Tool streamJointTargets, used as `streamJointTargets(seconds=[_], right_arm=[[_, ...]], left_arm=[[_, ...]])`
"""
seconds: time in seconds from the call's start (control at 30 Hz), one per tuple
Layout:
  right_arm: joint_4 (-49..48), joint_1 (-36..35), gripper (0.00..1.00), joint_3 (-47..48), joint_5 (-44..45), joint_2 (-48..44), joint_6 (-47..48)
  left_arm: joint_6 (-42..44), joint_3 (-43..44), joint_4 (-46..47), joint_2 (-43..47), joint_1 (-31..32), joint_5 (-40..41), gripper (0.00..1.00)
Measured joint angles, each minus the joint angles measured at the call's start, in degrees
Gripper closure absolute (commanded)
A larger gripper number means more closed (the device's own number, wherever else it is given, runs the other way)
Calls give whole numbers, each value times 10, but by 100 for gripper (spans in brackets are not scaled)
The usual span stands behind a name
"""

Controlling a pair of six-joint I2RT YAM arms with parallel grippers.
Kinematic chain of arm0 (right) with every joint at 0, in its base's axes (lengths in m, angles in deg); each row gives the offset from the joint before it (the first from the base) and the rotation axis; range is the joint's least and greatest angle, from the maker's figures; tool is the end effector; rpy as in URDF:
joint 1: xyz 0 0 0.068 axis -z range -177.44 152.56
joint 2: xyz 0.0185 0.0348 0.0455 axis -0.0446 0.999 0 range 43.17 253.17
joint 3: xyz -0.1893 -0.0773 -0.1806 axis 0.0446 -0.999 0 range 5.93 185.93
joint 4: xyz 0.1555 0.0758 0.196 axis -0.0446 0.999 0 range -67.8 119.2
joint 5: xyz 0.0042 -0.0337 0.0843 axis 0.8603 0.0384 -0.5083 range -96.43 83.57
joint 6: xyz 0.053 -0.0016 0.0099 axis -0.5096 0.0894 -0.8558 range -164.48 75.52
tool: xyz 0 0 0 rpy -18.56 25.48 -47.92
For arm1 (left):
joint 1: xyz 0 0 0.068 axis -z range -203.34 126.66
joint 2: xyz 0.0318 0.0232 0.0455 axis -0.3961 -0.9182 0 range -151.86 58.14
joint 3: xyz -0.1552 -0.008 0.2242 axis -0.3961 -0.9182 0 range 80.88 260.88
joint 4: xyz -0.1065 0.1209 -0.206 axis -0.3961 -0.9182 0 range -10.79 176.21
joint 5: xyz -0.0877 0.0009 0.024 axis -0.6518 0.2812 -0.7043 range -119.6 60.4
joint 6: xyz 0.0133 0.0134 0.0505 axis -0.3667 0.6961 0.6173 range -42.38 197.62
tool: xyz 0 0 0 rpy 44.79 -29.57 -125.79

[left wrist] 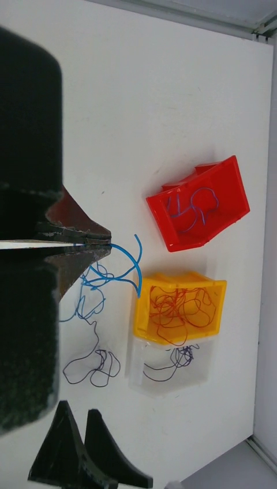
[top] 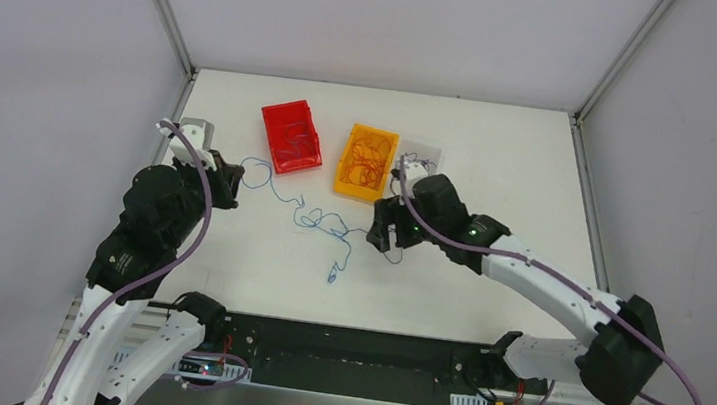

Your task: Untangle the cables

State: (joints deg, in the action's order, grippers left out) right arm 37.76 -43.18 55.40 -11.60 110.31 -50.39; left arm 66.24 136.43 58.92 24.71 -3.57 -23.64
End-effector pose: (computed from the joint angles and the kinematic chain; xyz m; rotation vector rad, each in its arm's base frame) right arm 0.1796 0.1890 0.2796 -0.8044 2.0619 0.6107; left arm 0.1077 -0.0348 0.3970 0.0429 1.6701 -0.3257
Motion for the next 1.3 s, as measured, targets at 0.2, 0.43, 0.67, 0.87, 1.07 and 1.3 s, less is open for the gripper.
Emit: streamJointTargets(seconds=[0.2, 0.43, 0.67, 0.87, 1.07, 1.3], right_arm=[[-47, -50, 18, 104, 21, 163, 55], [-76, -57, 18, 164, 22, 298, 70], [-97, -63, 25, 219, 21, 398, 63], [-106, -73, 95, 225, 26, 433, 41], [-135, -66, 100, 106, 109, 359, -6], [-83, 50, 100, -44, 207, 119, -88]], left_arm=[[3, 6, 6, 3, 0, 5, 100], [3, 4, 7, 22, 0, 36, 100], [2, -1, 9, 19, 0, 37, 100], [5, -1, 9, 17, 0, 57, 100], [29, 10, 0, -8, 0, 159, 100], [62, 33, -17, -67, 0, 304, 100]])
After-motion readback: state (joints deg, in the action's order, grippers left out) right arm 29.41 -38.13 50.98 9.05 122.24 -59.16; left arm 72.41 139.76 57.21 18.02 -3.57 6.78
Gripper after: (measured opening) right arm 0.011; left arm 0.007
